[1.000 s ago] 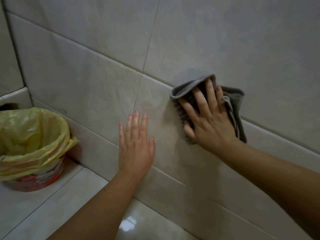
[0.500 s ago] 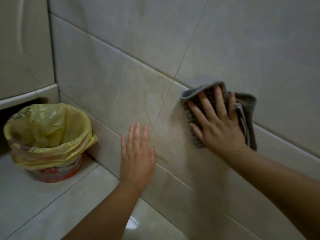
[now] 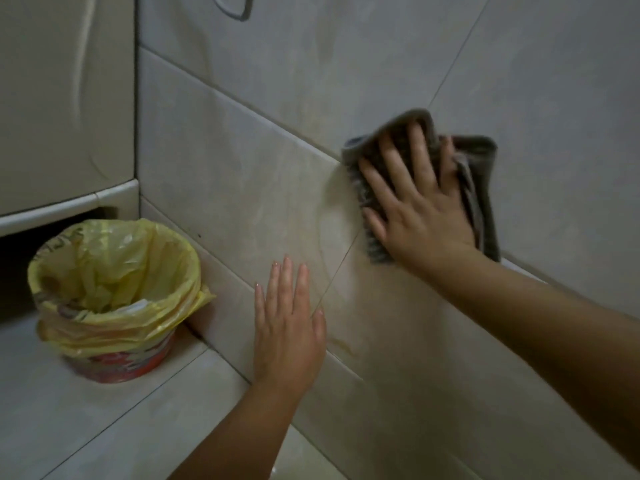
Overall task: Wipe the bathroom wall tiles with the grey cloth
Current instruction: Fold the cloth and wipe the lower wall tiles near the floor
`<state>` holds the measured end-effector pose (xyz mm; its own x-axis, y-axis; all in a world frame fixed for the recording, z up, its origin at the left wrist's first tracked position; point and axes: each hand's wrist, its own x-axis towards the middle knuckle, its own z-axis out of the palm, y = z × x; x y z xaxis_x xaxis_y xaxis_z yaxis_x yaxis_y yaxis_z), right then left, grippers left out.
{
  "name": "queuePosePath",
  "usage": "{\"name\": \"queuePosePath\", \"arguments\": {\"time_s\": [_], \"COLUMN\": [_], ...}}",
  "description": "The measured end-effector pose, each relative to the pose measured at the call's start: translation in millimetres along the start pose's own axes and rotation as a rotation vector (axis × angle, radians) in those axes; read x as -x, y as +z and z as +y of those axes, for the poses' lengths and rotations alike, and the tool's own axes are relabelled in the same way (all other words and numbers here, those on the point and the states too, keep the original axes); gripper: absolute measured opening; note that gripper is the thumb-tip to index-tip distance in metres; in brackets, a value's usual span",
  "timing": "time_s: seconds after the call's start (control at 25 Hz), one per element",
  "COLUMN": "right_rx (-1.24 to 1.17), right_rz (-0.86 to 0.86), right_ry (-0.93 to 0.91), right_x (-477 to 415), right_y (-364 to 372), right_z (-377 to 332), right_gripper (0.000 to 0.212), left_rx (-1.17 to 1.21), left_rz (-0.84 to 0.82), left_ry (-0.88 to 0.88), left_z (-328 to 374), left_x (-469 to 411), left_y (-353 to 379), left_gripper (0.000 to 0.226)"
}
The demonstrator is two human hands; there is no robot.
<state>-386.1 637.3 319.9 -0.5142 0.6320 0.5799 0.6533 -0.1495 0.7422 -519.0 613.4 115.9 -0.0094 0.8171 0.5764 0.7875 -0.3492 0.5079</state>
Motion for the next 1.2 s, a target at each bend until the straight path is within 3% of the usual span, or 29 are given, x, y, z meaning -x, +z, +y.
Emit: {"name": "queuePosePath", "arguments": {"time_s": [0.08,0.16,0.28,0.4,0.56,0.68,0.76,0.88,1.0,1.08,1.2], "right_rx": [0.032,0.078,0.075,-0.014,0.006,0.018,0.047,0.01,-0.055,-0.01,-0.004], "right_rz": [-0.015,-0.1,-0.152,-0.012,-0.033,-0.044,-0.105,-0.193,-0.04,-0.069,-0.075], "right_ry": [-0.04,-0.209,-0.398,-0.212,0.031,-0.075,-0.253,-0.425,-0.218,-0.081,-0.068], "right_x": [-20,-1,47,8,-103,-109,-69,-21,-50,-79,-94], "right_y": [11,25,26,6,-1,21,38,37,20,11,20], "right_z": [-35,-74,-72,-24,-12,-75,-110,-99,-53,-39,-76], "right_gripper": [0.06,0.057,0.055,0.054,0.06,0.057,0.055,0.055,0.056,0.057,0.058], "left_rx": [0.003,0.004,0.001,-0.025,-0.03,-0.036,-0.051,-0.06,-0.089,-0.107,-0.101], "left_rz": [0.008,0.001,-0.001,0.014,0.014,0.026,0.03,0.02,0.023,0.007,-0.019], "left_ry": [-0.029,-0.078,-0.125,-0.105,-0.038,-0.056,-0.08,-0.098,-0.096,-0.098,-0.106], "left_z": [-6,-10,-19,-25,-25,-30,-37,-51,-67,-75,-83], "left_x": [-4,-10,-15,-19,-23,-26,-26,-26,-27,-24,-19], "left_y": [1,2,2,4,4,2,0,-5,-10,-10,-8], "left_gripper": [0.067,0.068,0.071,0.069,0.068,0.068,0.068,0.067,0.066,0.066,0.067]}}
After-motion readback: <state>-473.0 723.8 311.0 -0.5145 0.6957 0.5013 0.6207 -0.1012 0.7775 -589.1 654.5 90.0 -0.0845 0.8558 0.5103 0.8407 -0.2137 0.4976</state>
